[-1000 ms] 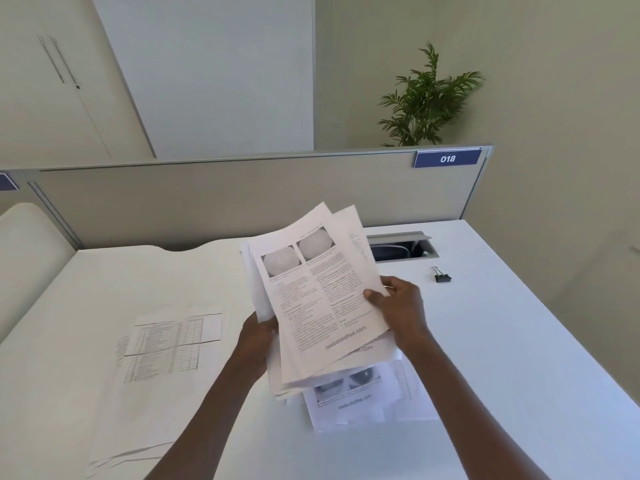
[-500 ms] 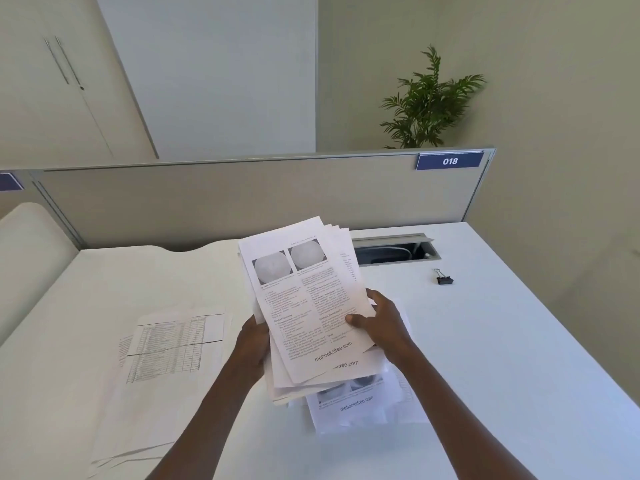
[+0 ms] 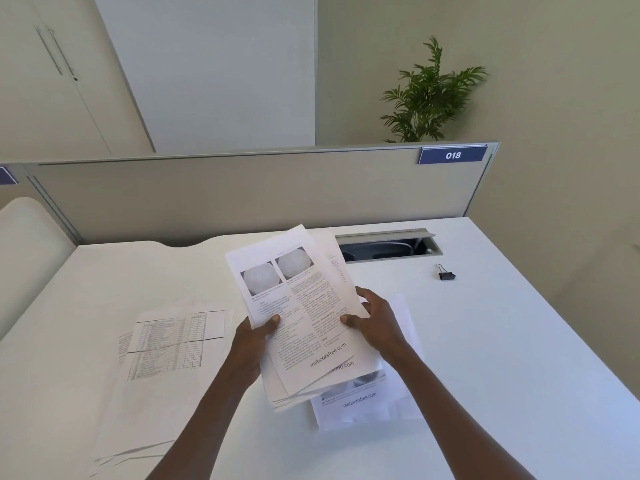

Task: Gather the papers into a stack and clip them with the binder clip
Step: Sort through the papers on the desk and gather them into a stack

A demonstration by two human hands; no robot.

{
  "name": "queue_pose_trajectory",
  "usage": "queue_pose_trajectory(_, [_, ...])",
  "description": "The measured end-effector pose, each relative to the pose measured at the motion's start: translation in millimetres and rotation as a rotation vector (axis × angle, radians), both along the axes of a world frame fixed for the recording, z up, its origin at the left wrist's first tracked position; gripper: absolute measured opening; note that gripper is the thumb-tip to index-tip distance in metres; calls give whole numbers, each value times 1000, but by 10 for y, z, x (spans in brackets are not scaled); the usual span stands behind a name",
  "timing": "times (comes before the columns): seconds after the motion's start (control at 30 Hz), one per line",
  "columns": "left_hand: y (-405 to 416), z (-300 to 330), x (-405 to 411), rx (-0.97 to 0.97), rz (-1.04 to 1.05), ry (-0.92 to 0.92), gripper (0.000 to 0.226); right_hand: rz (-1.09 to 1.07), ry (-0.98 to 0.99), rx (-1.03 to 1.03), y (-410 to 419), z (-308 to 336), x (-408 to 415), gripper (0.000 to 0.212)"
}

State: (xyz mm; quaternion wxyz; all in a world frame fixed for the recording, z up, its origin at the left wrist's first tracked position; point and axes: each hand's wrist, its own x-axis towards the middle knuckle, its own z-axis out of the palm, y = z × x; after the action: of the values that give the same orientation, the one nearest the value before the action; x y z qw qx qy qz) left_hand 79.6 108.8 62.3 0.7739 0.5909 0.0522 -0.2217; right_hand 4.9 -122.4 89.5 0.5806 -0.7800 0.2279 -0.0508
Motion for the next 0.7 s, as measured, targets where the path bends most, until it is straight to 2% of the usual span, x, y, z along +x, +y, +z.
queue_pose_trajectory(0.13, [58, -43, 32, -26, 7, -18, 25, -114, 44, 13, -44, -118, 1, 35])
queue_pose_trajectory(0.2, [112, -57, 54, -30, 11, -23, 25, -177, 73, 0, -97, -212, 1, 32])
queue_pose_trajectory(0.37, [276, -160, 150, -3, 32, -35, 29, -254, 330, -259, -355, -579, -173, 55])
queue_pose_trajectory(0.53, [405, -190, 217, -24, 29, -56, 52, -170, 522, -478, -311, -861, -291, 69])
queue_pose_trajectory(0.7, [450, -222, 242, -21, 21, -53, 42, -139, 616, -681, -3, -947, -236, 80])
